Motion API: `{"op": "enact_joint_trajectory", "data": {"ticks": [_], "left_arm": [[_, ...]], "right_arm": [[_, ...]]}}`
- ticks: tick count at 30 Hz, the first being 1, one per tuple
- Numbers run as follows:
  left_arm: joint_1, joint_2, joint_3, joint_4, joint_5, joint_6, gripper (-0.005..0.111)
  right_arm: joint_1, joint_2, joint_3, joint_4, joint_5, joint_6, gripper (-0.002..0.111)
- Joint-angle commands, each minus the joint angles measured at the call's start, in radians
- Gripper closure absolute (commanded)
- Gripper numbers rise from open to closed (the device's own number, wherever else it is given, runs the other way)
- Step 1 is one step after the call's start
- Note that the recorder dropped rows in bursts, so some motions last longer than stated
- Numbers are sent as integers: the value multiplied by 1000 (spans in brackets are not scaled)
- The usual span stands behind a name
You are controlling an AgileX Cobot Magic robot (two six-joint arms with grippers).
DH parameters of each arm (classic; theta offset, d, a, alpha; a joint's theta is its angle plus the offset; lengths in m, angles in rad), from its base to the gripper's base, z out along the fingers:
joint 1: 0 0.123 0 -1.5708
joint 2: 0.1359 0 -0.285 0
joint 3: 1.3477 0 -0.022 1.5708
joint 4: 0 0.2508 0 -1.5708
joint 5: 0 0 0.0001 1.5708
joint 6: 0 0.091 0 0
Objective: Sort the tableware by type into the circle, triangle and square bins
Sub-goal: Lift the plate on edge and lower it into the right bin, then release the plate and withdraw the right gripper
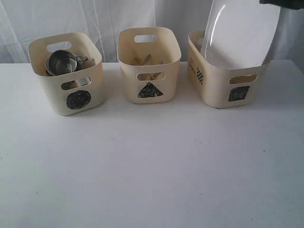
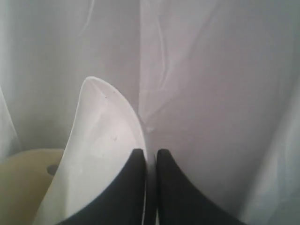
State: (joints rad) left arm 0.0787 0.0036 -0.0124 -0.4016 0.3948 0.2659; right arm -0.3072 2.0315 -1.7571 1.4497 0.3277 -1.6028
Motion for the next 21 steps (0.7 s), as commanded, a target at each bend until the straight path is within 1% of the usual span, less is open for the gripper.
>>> {"op": "enact_joint_trajectory", "data": {"ticks": [1,5,7,12,14,21], "left_arm": [[0,-4,11,-5,24,0,107],[0,-4,11,-5,24,0,107],[0,-4,11,-5,24,0,107],[0,-4,11,-5,24,0,107],[0,-4,11,-5,24,0,107],[0,-4,11,-5,24,0,107]], "right_arm": [[38,25,-14,33,-16,-69,108],[52,37,-14,35,0,-50,107],[52,37,-14,35,39,-30,102],[52,35,-14,31,75,76,73],[52,33,-14,31,75,104,67],[50,-48,-14,31,75,134,66]]}}
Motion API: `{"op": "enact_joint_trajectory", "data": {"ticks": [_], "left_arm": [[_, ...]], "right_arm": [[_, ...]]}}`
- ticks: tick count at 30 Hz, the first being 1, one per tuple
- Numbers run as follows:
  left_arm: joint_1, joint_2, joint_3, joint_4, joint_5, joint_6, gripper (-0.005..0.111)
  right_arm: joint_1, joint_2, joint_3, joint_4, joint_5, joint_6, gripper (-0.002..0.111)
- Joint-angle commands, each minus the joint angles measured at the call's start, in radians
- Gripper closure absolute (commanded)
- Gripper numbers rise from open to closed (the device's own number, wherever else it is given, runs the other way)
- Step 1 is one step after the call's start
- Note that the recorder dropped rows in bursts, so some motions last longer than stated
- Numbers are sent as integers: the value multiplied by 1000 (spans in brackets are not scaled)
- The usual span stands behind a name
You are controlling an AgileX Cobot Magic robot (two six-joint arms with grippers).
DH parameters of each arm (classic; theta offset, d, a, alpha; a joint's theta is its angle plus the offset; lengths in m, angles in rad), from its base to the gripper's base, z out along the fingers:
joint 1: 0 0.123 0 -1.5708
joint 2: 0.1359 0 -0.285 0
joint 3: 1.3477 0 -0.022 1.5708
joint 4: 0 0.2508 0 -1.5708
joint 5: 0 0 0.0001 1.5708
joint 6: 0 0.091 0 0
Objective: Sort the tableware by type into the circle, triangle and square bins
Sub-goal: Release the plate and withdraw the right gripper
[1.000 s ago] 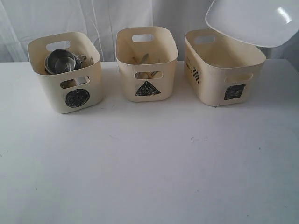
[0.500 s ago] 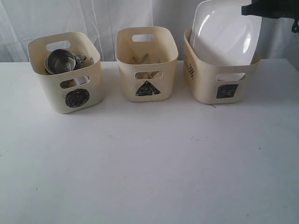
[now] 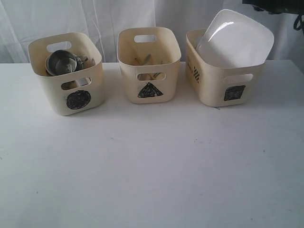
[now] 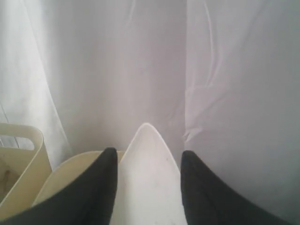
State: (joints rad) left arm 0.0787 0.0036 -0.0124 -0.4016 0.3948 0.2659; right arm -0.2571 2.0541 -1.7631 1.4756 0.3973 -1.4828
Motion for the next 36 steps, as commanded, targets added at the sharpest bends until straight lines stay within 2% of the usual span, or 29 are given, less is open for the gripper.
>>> {"op": "enact_joint_trajectory", "data": {"ticks": [1,4,6,8,10,11,13,16,18,19,21,23,28,32,33,36], "left_arm": [[0,-4,11,-5,24,0,107],[0,-4,11,-5,24,0,107],[0,-4,11,-5,24,0,107],[0,-4,11,-5,24,0,107],[0,-4,11,-5,24,0,107],[0,-4,11,-5,24,0,107],[0,-4,11,-5,24,0,107],[0,-4,11,-5,24,0,107],[0,-4,11,-5,24,0,107],[0,-4,11,-5,24,0,107],[0,-4,11,-5,24,0,107],[0,-4,11,-5,24,0,107],[0,-4,11,-5,24,0,107],[0,-4,11,-5,24,0,107],[0,-4,11,-5,24,0,107],[0,-4,11,-5,24,0,107]], "right_arm": [[0,-87,-8,5,2,14,66],[-2,-164,-8,5,-10,87,70],[-2,-220,-8,-55,7,127,83],[-2,-273,-8,-187,75,159,105],[-2,-319,-8,-312,159,250,108],[-2,-341,-6,-397,190,366,108],[-2,-389,13,-662,248,761,108],[13,-446,68,-1334,440,1364,108],[29,-473,137,-1687,578,1617,108],[29,-497,177,-1779,602,1669,108],[29,-565,236,-1798,563,1610,108],[29,-659,274,-1737,476,1516,108],[29,-970,412,-1331,186,1353,108],[29,-1251,753,-1128,-28,1192,108],[29,-1359,885,-1093,-67,1169,108],[29,-1628,1164,-1083,-55,1172,108]]}}
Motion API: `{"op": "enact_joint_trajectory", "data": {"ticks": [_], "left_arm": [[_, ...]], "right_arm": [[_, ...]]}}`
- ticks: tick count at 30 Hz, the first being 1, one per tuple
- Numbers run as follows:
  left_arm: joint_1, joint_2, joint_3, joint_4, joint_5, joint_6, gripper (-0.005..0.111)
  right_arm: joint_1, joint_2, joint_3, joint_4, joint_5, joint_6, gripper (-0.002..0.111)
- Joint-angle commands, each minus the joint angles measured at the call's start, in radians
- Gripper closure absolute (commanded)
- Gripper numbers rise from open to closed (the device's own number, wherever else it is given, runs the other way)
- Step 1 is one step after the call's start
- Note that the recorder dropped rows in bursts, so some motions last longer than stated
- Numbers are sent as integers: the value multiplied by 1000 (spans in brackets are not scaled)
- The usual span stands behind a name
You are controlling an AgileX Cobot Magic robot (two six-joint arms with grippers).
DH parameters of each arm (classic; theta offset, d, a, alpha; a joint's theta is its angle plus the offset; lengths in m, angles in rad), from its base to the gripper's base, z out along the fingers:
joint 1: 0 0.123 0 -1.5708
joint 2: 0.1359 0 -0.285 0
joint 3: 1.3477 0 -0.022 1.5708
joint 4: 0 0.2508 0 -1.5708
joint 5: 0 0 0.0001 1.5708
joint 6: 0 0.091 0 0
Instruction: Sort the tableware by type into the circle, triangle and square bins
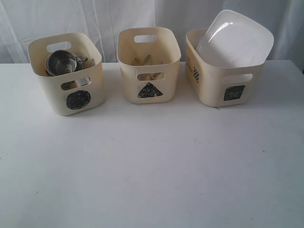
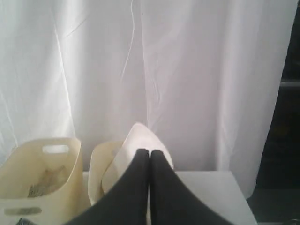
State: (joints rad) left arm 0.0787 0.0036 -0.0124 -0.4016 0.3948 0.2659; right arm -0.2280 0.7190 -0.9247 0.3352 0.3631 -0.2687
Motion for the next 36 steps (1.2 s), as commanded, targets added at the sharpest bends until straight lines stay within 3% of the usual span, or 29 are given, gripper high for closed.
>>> {"op": "enact_joint_trajectory", "data": {"ticks": [1,4,7,11,14,16,18,19,21,25,27,29,32,36], "left_arm": [[0,-4,11,-5,24,0,107],[0,-4,11,-5,24,0,107],[-2,-4,11,-10,10,0,107],[-2,-4,11,0,-2,0,107],[-2,-4,11,0,-7,0,107],[-2,-4,11,0,-7,0,107],[-2,-4,11,0,-7,0,107],[-2,-4,11,0,-7,0,107],[-2,-4,11,-2,-3,0,107],[-2,-4,11,0,-10,0,107],[-2,-4,11,-2,-9,0,107],[-2,-4,11,4,-9,0,107],[-2,-4,11,8,-10,0,107],[-2,-4,11,8,-10,0,107]], "right_arm": [[0,-394,386,68,14,-43,108],[0,-719,549,213,169,-38,108],[-1,-682,553,425,262,-38,108],[-3,-635,553,423,330,39,108],[-3,-639,553,417,240,37,108],[-3,-647,573,405,-7,-13,108],[-3,-696,639,312,-228,-137,108],[-3,-719,703,88,-319,-134,108],[-1,-719,833,-81,-408,-42,108],[-1,-719,925,-171,-406,173,108],[8,-719,925,-222,-201,306,108],[36,-719,925,-262,-22,291,108],[94,-719,925,-320,-26,144,108],[167,-719,925,-328,-20,122,108]]}}
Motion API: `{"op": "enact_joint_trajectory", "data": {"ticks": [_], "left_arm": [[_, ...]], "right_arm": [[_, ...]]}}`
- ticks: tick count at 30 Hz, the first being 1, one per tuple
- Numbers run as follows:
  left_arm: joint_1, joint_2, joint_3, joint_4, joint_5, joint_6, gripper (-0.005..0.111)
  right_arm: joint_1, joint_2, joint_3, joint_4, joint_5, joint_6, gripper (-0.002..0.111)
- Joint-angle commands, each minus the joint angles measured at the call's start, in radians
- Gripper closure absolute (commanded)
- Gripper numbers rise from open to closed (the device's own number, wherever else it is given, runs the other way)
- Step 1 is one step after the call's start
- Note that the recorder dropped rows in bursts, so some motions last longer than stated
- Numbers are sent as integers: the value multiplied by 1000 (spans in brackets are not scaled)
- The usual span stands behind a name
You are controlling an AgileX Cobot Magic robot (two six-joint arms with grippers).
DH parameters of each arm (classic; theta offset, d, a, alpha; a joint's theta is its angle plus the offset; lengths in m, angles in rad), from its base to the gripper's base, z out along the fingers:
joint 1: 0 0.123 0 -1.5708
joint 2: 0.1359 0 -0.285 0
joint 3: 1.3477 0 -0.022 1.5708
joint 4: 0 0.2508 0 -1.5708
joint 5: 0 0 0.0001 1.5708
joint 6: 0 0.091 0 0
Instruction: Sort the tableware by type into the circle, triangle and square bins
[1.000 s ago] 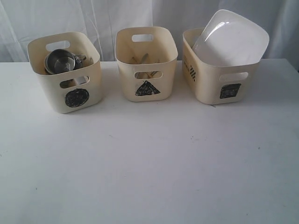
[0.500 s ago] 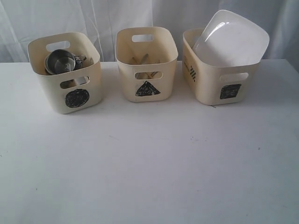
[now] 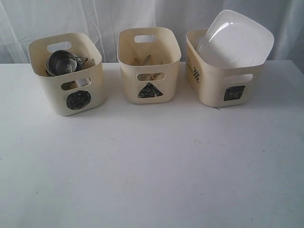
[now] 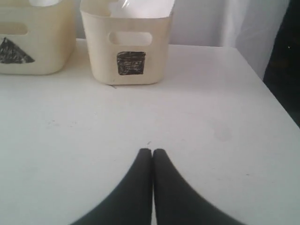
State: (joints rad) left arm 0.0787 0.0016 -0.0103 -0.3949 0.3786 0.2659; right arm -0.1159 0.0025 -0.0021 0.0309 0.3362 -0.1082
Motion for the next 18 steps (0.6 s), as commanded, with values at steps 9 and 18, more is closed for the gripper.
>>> {"op": "enact_joint_trajectory", "data": {"ticks": [9,18], "left_arm": [[-2,-2,9,1,6,0,107],[-2,-2,9,1,6,0,107]], "right_arm": [[86,-3,2,-23,7,-35,108],[86,-3,2,-23,7,-35,108]]}}
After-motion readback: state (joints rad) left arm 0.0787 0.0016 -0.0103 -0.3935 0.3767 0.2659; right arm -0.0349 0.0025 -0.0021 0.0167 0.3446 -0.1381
